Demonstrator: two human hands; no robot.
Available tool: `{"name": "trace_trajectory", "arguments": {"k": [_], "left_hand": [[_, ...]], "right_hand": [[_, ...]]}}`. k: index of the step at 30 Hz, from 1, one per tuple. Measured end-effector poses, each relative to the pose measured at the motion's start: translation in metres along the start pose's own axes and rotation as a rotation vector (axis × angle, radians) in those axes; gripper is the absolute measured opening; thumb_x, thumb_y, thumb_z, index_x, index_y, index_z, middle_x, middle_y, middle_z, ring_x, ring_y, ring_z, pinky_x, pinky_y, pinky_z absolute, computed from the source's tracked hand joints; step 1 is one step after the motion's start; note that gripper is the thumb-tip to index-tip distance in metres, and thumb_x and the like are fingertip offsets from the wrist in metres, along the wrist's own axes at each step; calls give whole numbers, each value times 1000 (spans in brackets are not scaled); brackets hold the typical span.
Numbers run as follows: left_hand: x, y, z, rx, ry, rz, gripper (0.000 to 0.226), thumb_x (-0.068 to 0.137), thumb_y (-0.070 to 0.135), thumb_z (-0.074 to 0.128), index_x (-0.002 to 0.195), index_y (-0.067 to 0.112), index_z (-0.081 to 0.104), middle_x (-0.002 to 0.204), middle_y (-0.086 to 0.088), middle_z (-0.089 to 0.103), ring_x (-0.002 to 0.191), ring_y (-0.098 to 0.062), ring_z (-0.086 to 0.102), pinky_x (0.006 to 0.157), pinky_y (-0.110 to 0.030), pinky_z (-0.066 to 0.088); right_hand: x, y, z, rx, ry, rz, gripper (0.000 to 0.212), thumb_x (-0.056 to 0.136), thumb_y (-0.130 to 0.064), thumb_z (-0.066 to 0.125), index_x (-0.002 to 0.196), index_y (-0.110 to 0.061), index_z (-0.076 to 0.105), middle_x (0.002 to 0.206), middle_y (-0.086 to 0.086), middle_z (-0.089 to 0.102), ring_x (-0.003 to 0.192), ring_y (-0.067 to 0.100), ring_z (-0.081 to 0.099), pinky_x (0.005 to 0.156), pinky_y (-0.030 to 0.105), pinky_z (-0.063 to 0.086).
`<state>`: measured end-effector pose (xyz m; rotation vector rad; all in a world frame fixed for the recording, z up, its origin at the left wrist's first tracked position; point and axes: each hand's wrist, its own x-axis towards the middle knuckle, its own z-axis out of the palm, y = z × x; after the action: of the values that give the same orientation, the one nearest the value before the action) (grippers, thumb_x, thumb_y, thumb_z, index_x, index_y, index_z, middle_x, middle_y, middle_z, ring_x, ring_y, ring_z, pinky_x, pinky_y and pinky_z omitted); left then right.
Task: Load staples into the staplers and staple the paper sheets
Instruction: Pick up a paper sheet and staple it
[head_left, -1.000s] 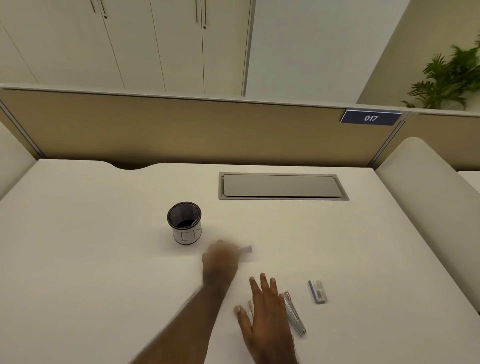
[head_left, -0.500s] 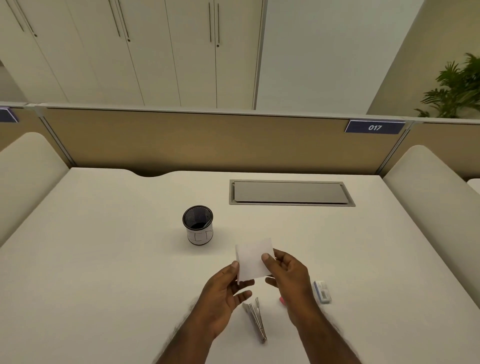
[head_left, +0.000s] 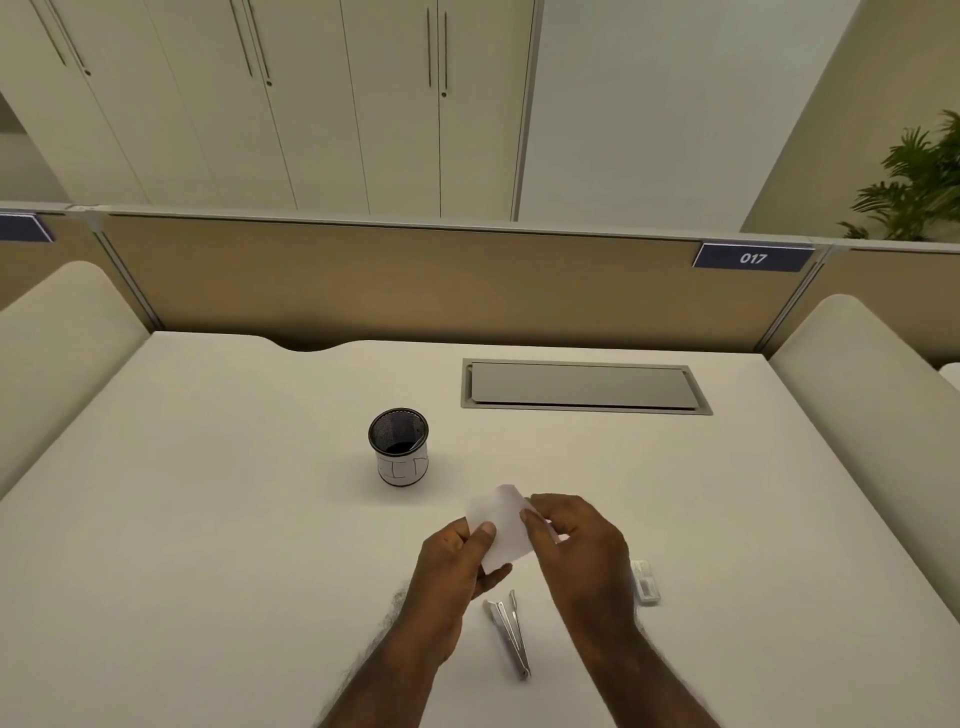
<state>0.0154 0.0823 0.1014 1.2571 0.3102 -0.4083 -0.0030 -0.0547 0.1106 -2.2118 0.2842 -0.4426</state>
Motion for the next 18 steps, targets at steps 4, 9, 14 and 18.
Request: {"name": "trace_trajectory", "arguments": {"k": [4,9,14,18], "left_hand": [[-10,2,6,-85,-90,-49,26,99,21,49,91,3,65,87,-11,74,84,-23,71,76,-35,57],[-11,13,3,-263,-102,-98,32,97,27,54,82,3,70,66,-9,62,60,-18,63,89,-48,55],[-10,13,0,-170,-116,-60,19,98,17,53,98,3,67,77,-12,70,69,-18,68,89,-44,56],[-7,11,-6,-172,-111,-50,23,99,16,50,111,4,65,102,-17,72,90,-24,70,82,-38,59]], "right_hand": [[-11,0,0,-284,-169,-133,35,88,-52,56,121,-43,62,137,-29,49,120,-2,52,92,17,43],[-13,-9,3,-349,-299,-161,58,86,-67,38,139,-44,42,149,-33,25,131,-4,36,96,14,37],[-19,-11,4,-309,-304,-194,65,81,-69,26,139,-44,41,146,-35,26,124,-7,33,93,16,41],[-17,-9,3,-101,-236,-123,44,88,-59,45,129,-43,53,133,-32,47,113,-6,48,82,18,51]]}}
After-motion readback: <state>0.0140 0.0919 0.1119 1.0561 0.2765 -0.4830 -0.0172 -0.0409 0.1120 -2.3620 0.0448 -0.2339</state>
